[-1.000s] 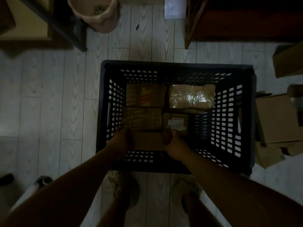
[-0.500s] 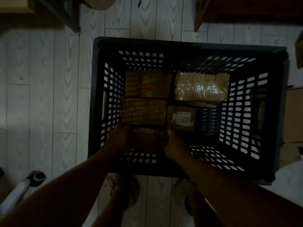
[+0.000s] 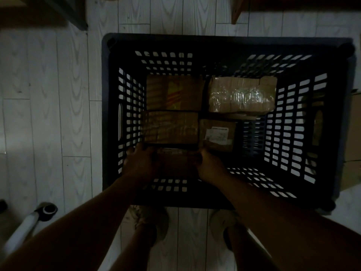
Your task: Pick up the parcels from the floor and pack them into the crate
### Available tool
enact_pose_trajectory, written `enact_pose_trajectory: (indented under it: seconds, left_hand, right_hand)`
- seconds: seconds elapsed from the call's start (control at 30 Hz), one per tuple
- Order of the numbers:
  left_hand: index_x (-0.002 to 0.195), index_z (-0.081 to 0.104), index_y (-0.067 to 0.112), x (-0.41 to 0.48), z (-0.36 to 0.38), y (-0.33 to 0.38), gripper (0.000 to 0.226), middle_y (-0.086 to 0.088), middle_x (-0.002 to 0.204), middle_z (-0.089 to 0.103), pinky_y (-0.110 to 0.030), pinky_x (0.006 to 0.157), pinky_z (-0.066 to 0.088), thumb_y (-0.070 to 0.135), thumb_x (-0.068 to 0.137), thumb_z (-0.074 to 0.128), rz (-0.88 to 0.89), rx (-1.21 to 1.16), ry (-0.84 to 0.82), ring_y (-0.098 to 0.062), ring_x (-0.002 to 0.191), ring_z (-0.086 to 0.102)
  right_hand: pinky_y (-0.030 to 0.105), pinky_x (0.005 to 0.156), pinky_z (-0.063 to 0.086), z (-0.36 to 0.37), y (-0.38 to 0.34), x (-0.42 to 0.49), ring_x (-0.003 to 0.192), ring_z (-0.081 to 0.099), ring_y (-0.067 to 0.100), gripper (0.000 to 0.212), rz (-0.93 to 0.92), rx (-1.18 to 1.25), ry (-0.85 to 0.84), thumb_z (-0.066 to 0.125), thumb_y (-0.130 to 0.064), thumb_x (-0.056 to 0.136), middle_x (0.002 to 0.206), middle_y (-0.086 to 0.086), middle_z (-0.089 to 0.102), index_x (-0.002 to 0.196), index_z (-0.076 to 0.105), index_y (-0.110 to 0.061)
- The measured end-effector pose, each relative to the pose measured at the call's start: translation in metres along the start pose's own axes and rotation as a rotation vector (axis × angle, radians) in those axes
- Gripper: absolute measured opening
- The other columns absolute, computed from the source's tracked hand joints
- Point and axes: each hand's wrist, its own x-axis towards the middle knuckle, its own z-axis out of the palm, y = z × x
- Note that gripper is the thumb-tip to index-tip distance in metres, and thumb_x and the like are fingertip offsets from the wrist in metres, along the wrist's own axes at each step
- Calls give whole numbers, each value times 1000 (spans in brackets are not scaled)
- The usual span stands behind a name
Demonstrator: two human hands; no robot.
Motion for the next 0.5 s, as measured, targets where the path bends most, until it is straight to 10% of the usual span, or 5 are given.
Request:
enact_pose_trajectory:
  seconds: [0.4,0.5]
  left_hand:
    - [148,-10,24,14,30,-13,81,-9,157,-9,-57,112,15,47,91,43,153,180,-121,-35,142,-11]
    - [146,-17,27,19,27,-15,89,-7,155,-21,-57,112,5,51,89,47,115,145,-231,-33,141,-19]
  right_hand:
    - [28,85,38,16,0,30,109,51,25,38,32,-232,54,28,-29,102,135,12,49,133,44,-14]
    - [36,107,32,9,0,23,129,38,28,49,41,-215,21,32,-37,101,150,9,31,146,26,-21]
